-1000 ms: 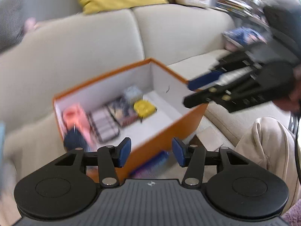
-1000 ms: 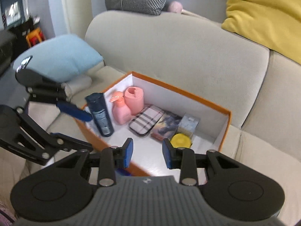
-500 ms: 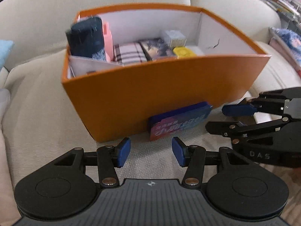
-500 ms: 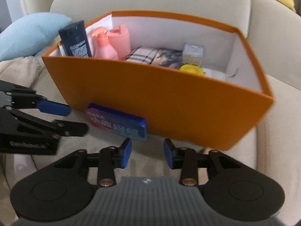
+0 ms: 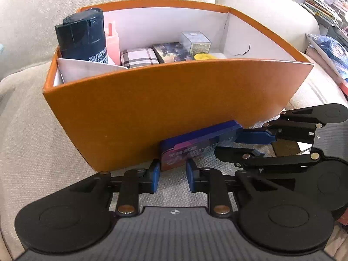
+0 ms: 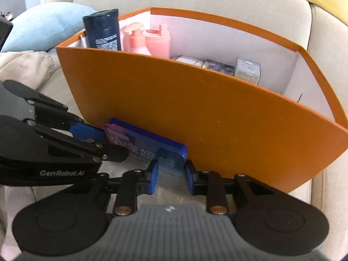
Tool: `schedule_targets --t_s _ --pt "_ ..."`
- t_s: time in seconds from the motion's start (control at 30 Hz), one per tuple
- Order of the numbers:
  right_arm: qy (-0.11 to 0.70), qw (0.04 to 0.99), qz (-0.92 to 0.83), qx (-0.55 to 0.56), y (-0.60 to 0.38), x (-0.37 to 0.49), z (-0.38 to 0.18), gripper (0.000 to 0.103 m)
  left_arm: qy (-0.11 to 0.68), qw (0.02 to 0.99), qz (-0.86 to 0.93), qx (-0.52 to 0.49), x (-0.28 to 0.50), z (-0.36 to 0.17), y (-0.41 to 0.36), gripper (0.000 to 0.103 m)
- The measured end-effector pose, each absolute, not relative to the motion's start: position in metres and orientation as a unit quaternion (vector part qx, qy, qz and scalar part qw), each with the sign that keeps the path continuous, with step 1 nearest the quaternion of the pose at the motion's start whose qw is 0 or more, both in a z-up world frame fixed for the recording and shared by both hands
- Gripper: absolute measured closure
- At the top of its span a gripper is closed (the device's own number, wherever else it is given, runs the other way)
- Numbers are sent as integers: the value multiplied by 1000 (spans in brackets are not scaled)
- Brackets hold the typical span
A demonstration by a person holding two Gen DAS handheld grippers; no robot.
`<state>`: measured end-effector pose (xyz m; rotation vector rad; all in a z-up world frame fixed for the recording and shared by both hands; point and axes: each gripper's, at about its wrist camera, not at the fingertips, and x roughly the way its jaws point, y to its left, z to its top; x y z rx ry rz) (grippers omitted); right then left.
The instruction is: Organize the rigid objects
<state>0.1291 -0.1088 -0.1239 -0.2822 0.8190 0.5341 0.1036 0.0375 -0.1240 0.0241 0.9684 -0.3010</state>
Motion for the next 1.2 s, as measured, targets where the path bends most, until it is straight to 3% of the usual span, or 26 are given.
schedule_targets --t_s 0.33,0.57,1.03,1.2 --pt "403 867 271 -110 -116 110 -106 76 493 856 -153 -7 78 -102 43 75" --pt "434 846 287 -120 -111 94 -112 76 534 831 -153 -23 74 -118 47 75" --pt "449 847 268 -99 -106 110 -132 73 522 840 -143 -36 80 -131 56 76" --pt "446 855 253 -84 -115 112 -127 70 515 846 -137 -14 73 -124 58 59"
